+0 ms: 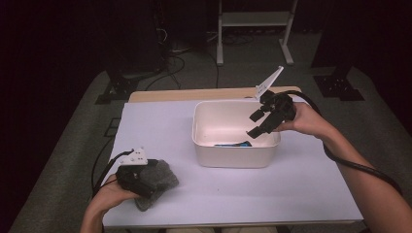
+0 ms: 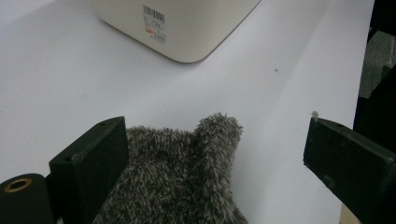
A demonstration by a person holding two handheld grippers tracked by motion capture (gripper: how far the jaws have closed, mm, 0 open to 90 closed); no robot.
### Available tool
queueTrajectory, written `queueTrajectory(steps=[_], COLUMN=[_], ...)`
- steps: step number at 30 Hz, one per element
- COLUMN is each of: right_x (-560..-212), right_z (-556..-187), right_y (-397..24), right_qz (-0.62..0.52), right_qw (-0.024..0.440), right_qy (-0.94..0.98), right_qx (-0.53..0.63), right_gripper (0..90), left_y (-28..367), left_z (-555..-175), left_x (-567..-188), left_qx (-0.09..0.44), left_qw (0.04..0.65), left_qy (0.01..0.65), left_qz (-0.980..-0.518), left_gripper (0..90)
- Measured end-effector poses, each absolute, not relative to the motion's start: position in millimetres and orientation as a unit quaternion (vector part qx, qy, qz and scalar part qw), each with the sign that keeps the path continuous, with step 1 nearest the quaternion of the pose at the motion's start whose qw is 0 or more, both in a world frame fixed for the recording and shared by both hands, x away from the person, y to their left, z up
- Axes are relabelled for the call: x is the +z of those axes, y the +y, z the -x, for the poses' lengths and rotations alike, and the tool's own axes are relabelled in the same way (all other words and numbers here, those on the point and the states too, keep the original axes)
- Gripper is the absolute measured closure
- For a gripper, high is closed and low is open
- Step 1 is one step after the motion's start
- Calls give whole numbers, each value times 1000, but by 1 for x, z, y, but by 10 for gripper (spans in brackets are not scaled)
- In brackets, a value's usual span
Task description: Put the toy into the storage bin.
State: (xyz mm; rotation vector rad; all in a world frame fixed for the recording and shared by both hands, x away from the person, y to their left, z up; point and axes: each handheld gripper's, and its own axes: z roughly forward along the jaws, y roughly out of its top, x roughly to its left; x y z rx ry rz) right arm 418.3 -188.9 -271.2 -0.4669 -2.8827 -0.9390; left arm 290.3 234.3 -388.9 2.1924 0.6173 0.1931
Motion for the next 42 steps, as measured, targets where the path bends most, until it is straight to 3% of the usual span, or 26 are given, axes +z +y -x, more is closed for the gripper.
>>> queueTrajectory(steps=[42], right_x=[-284], right_z=[-384], right_y=[-268], right_qz=[208], right_qw=[30], right_qy=[-912], right_qx=[-351], right_gripper=[219], left_y=[234], left_z=[-291], left_x=[-392], left_qx=[77], left_qw=[413], left_qy=[253], left_qz=[-871], left_gripper=[63])
